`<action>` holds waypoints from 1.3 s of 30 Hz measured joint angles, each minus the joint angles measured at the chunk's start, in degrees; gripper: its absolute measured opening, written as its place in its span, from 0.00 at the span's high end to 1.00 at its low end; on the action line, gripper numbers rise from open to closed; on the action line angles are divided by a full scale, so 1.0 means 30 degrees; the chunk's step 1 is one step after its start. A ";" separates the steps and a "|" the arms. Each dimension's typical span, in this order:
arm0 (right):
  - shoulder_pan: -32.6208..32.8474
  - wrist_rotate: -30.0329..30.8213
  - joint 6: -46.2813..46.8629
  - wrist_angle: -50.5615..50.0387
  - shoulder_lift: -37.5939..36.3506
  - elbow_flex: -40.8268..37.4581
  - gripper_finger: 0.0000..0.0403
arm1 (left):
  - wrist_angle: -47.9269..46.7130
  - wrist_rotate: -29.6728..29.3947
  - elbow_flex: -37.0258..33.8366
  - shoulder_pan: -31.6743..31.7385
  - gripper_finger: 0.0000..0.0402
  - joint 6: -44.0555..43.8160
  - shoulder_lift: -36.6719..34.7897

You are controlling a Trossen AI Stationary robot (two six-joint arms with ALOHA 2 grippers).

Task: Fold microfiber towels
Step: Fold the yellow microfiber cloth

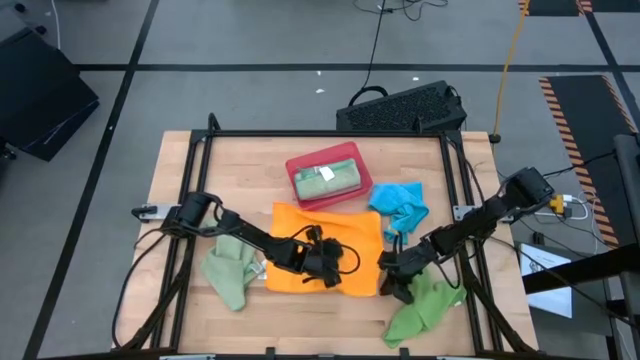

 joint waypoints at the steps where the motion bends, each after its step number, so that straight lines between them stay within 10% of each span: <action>1: 0.0007 -0.0463 0.0175 -0.0693 -0.0224 0.0027 0.83 | -0.0868 -0.0438 0.0013 0.0020 0.73 -0.0841 -0.0020; 5: 0.0022 -0.0575 -0.0223 -0.2797 -0.1289 -0.0015 0.80 | -0.2910 -0.1993 0.0022 0.0062 0.73 -0.3264 -0.0054; 13: 0.0756 0.5789 -0.2956 -0.2456 -0.2085 -0.0015 0.80 | -0.0437 -0.1510 -0.0102 -0.0500 0.73 -0.1345 -0.0740; 30: 0.2185 0.7887 -0.8588 -0.0153 0.1867 0.1433 0.61 | 0.9600 0.0553 -0.0066 -0.1624 0.73 0.4676 0.0163; 39: 0.2120 0.8201 -0.8610 0.3285 0.4095 0.1581 0.83 | 0.7144 0.1429 -0.0029 -0.0092 0.73 0.1515 0.1775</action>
